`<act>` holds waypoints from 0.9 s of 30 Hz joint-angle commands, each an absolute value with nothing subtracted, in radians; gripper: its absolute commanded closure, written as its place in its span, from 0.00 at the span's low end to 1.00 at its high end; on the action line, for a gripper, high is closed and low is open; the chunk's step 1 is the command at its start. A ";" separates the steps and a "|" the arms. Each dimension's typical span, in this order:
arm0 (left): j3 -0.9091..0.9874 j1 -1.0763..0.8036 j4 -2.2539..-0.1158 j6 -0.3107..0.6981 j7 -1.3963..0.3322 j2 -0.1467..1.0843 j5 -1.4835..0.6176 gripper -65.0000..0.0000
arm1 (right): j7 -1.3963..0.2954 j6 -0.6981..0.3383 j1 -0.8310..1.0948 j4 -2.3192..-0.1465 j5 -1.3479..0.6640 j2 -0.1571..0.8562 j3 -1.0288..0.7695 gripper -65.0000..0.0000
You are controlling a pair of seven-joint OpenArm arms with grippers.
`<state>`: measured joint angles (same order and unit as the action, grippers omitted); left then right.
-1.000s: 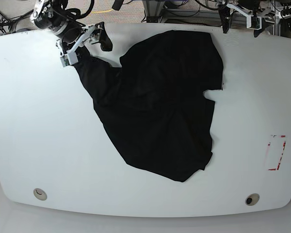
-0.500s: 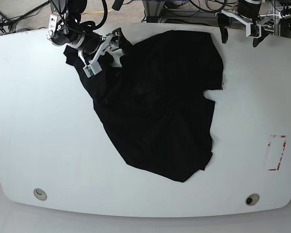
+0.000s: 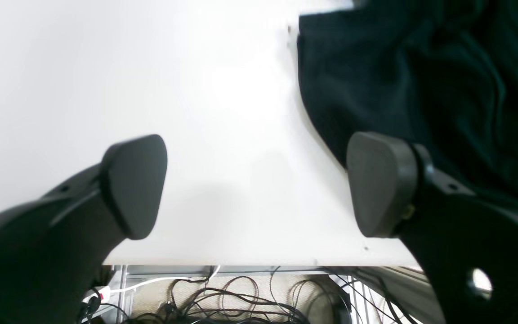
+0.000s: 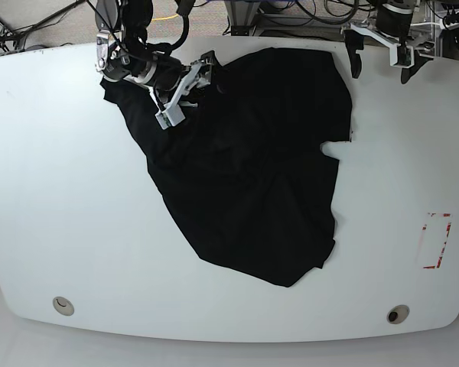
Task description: Fold the T-shirt properly
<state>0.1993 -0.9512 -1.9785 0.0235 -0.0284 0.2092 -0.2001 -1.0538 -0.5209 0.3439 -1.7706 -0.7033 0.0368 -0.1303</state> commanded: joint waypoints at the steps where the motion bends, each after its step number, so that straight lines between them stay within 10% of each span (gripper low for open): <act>1: 0.205 -0.967 -1.995 0.022 -0.004 0.214 -0.197 0.08 | -1.047 -0.513 0.335 -1.781 -0.711 0.041 -0.131 0.38; 10: 0.205 -0.906 -1.994 0.022 -0.004 0.211 -0.197 0.08 | -1.047 -0.512 0.303 -1.765 -0.711 0.051 -0.137 1.00; 27: 0.202 -0.713 -1.989 0.019 -0.033 0.206 -0.199 0.08 | -1.018 -0.665 0.487 -1.972 -0.719 0.199 -0.417 1.00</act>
<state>0.2020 -0.7174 -1.9720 0.0227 -0.0338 0.2005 -0.1963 -1.0328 -0.6331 0.4805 -1.9537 -0.7033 0.1848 -0.3756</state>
